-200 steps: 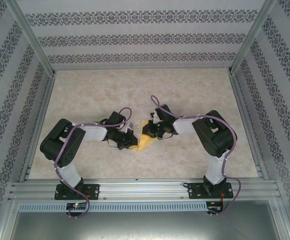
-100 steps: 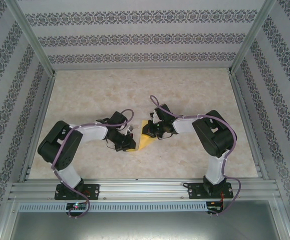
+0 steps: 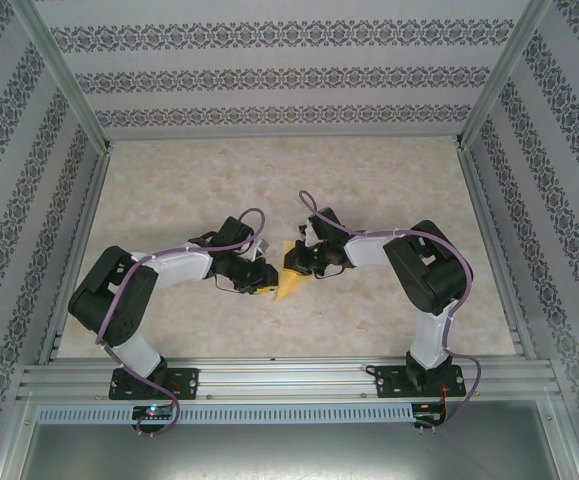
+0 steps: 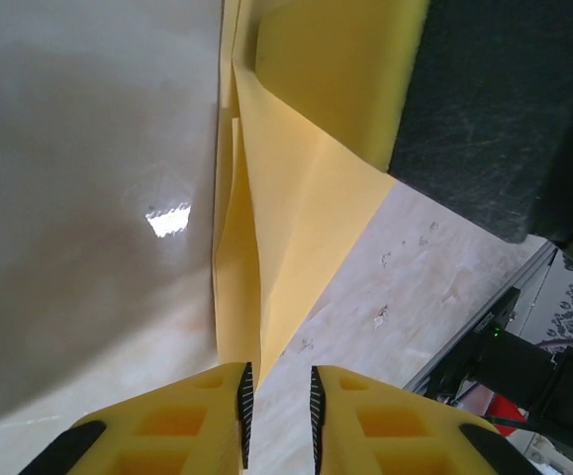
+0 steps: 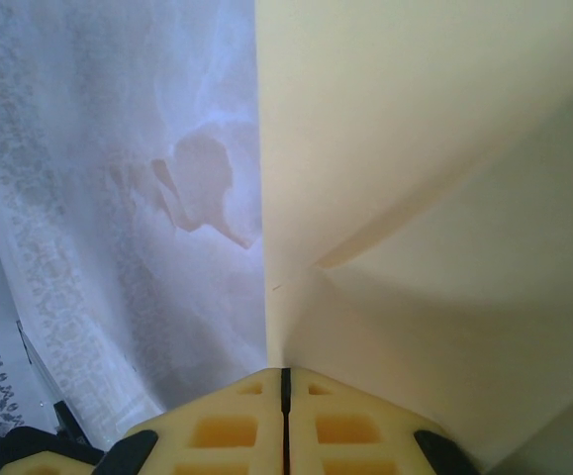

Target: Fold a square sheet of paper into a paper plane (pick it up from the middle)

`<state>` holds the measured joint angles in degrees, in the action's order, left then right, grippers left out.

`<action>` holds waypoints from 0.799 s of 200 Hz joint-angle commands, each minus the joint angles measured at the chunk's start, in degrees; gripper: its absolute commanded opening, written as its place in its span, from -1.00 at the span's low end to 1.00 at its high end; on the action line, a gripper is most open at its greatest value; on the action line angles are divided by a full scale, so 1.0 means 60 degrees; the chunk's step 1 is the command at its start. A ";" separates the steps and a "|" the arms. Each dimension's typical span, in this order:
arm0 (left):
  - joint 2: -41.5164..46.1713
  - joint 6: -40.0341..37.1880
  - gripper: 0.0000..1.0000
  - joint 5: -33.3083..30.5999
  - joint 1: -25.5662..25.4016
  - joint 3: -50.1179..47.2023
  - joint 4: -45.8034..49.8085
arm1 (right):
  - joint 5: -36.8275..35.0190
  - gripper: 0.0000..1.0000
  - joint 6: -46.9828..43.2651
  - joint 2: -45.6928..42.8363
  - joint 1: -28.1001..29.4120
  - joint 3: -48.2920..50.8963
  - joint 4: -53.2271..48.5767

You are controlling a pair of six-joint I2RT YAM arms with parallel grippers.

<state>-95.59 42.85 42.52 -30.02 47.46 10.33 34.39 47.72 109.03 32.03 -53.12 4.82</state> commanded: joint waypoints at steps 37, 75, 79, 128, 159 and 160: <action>-0.0666 0.0137 -0.58 0.0600 -0.0175 0.0322 -0.0585 | -0.0594 -0.83 -0.0235 0.0548 0.0146 0.0230 -0.1038; -0.0881 -0.0045 -0.81 0.0593 -0.0271 0.0353 -0.0358 | -0.0576 -0.83 -0.0250 0.0592 0.0138 0.0221 -0.1067; -0.0918 -0.0064 -0.82 0.0572 -0.0284 0.0351 -0.0297 | -0.0576 -0.83 -0.0253 0.0592 0.0140 0.0225 -0.1071; -0.1218 -0.0439 -0.96 0.0606 -0.0427 0.0312 0.0280 | -0.0590 -0.83 -0.0255 0.0666 0.0153 0.0206 -0.1078; -0.1268 -0.0563 -0.95 0.0494 -0.0546 -0.0037 0.0592 | -0.0653 -0.83 -0.0319 0.0752 0.0155 0.0167 -0.1243; -0.1267 -0.0571 -0.95 0.0490 -0.0547 -0.0048 0.0593 | -0.0658 -0.83 -0.0328 0.0753 0.0155 0.0167 -0.1250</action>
<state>-102.06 41.76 44.53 -31.35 48.90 9.10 34.65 47.51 109.25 32.03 -53.21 4.84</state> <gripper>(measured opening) 0.058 0.087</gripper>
